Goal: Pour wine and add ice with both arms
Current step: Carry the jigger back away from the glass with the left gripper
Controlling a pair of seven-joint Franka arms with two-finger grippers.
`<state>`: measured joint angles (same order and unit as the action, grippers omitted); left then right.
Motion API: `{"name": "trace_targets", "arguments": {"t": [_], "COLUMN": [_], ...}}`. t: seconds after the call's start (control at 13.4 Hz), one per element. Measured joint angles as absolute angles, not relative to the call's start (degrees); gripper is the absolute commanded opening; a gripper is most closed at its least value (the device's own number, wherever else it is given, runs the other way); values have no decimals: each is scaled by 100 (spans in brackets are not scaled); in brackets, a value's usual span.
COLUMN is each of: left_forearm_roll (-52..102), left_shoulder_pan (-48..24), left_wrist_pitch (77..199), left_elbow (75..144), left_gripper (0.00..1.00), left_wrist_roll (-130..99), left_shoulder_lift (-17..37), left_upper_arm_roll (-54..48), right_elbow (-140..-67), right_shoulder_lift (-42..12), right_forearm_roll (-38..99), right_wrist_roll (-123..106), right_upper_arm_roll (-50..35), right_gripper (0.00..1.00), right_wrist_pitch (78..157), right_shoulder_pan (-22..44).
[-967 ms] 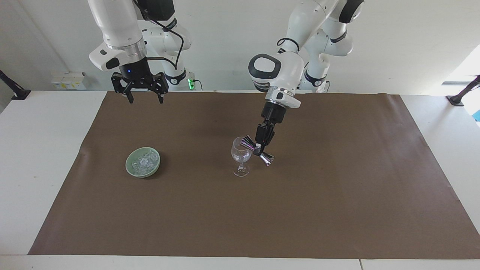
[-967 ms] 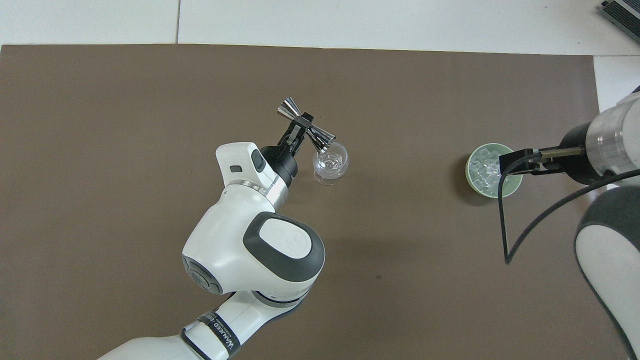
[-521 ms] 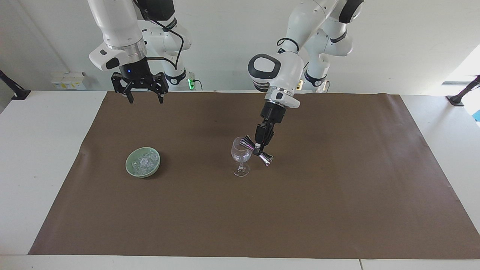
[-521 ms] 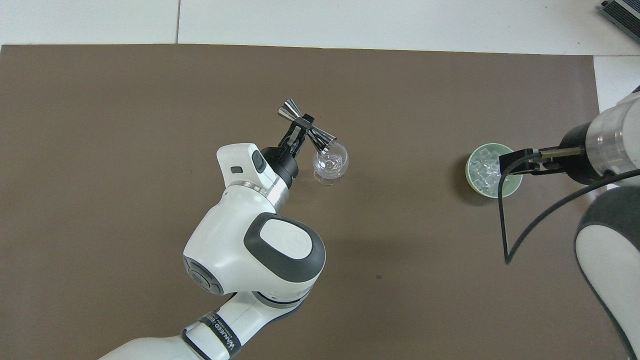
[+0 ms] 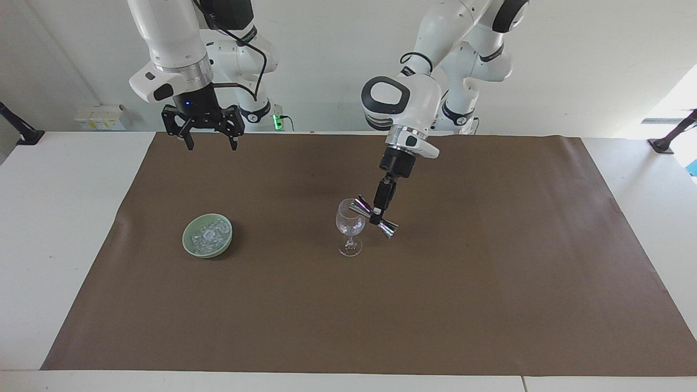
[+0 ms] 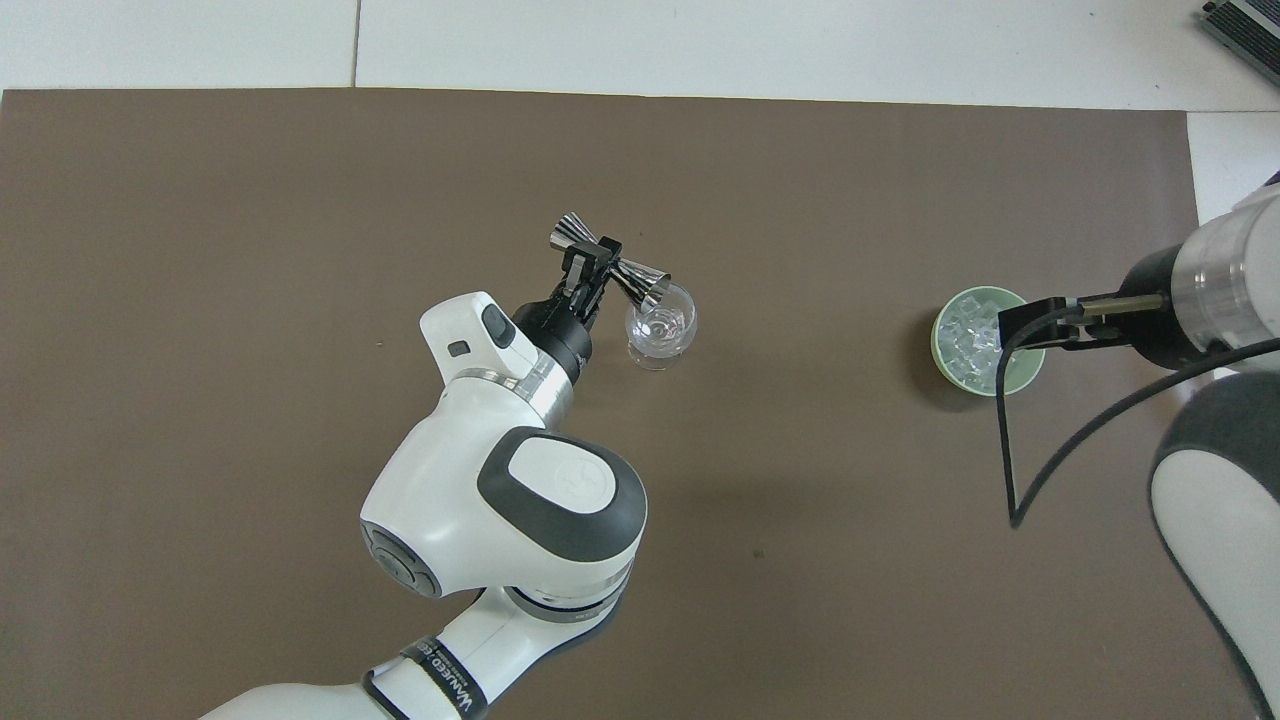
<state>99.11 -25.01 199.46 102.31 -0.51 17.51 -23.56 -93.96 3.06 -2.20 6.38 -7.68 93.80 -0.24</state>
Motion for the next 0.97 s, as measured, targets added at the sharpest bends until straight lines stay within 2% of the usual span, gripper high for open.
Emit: {"name": "trace_targets", "arguments": {"t": [0.37, 0.97], "left_forearm_roll": [10040, 10071], "left_shoulder_pan": [-2247, -1331], "left_wrist_pitch": [19684, 18404], "left_elbow": [10233, 10450], "left_gripper": [0, 0], "left_wrist_roll": [-1176, -3590], "left_shoulder_lift": [1586, 1243], "left_upper_arm_roll": [-2334, -2296], "right_elbow": [-9396, -9396], "right_shoulder_lift": [306, 306], "right_forearm_roll": [-220, -220], "right_wrist_roll": [638, 638], "right_upper_arm_roll": [-768, -768], "right_gripper": [100, 100], "right_wrist_pitch": [9380, 9380], "right_shoulder_pan": [-24, -24]}}
